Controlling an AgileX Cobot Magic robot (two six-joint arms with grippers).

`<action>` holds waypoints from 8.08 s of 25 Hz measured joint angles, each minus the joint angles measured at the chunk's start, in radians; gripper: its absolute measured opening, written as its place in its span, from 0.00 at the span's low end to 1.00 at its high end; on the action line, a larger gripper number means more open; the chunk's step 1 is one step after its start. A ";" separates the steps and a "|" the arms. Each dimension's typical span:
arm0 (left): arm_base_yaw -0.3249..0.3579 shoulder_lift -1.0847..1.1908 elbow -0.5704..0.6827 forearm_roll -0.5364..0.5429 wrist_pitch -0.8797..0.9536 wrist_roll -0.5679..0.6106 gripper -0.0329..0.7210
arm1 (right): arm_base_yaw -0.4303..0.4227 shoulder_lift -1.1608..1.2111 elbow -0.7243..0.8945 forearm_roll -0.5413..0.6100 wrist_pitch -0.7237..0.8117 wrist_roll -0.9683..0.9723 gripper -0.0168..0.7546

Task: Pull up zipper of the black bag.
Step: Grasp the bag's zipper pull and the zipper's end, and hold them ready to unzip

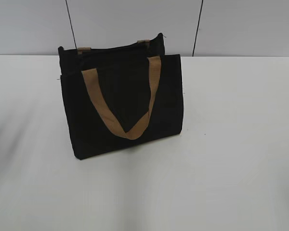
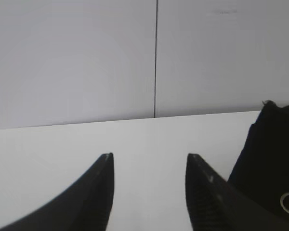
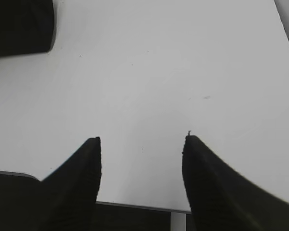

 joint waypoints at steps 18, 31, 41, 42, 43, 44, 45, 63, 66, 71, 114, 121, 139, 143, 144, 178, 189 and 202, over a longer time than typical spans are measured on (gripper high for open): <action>-0.003 0.774 -0.063 0.498 -0.573 -0.110 0.58 | 0.000 0.000 0.000 0.000 -0.001 0.000 0.56; -0.004 0.931 -0.344 0.773 -0.492 -0.287 0.58 | 0.000 0.000 0.000 0.000 -0.001 0.000 0.56; -0.048 1.018 -0.470 0.769 -0.477 -0.288 0.39 | 0.000 0.000 0.000 0.000 -0.001 0.000 0.56; -0.050 1.018 -0.473 0.769 -0.475 -0.288 0.36 | 0.000 0.000 0.000 0.000 -0.001 0.000 0.56; -0.050 1.018 -0.474 0.766 -0.475 -0.288 0.31 | 0.000 0.000 0.000 0.000 -0.001 0.000 0.56; -0.050 1.018 -0.474 0.766 -0.474 -0.288 0.27 | 0.000 0.000 0.000 0.000 -0.001 0.000 0.56; -0.050 1.018 -0.474 0.766 -0.473 -0.288 0.20 | 0.000 0.000 0.000 0.000 -0.001 0.000 0.56; -0.040 0.611 -0.472 1.006 -0.196 -0.564 0.08 | 0.000 0.000 0.000 0.000 -0.001 0.000 0.56; -0.040 0.542 -0.472 1.023 -0.156 -0.599 0.08 | 0.000 0.000 0.000 0.000 -0.001 0.000 0.56; -0.040 0.464 -0.472 1.099 -0.135 -0.686 0.08 | 0.000 0.000 0.000 0.000 -0.001 0.000 0.56; -0.042 0.263 -0.472 1.072 -0.144 -0.886 0.07 | 0.000 0.089 -0.050 0.135 -0.114 -0.149 0.56; -0.042 0.263 -0.472 1.072 -0.144 -0.886 0.07 | 0.000 0.377 -0.109 0.391 -0.191 -0.381 0.56; -0.042 0.263 -0.472 1.081 -0.144 -0.886 0.07 | 0.079 1.226 -0.491 0.949 -0.331 -1.150 0.56; -0.042 0.263 -0.472 1.081 -0.144 -0.886 0.07 | 0.185 1.391 -0.621 0.959 -0.339 -1.170 0.56; -0.042 0.263 -0.472 1.081 -0.144 -0.886 0.07 | 0.212 1.429 -0.646 0.960 -0.339 -1.175 0.56; -0.042 0.263 -0.472 1.065 -0.190 -0.887 0.07 | 0.592 1.967 -1.036 0.981 -0.547 -1.365 0.55; -0.042 0.263 -0.472 1.065 -0.191 -0.887 0.07 | 0.592 1.968 -1.036 0.981 -0.557 -1.340 0.33; -0.042 0.263 -0.472 1.059 -0.190 -0.887 0.07 | 0.592 1.949 -1.036 0.963 -0.535 -1.314 0.00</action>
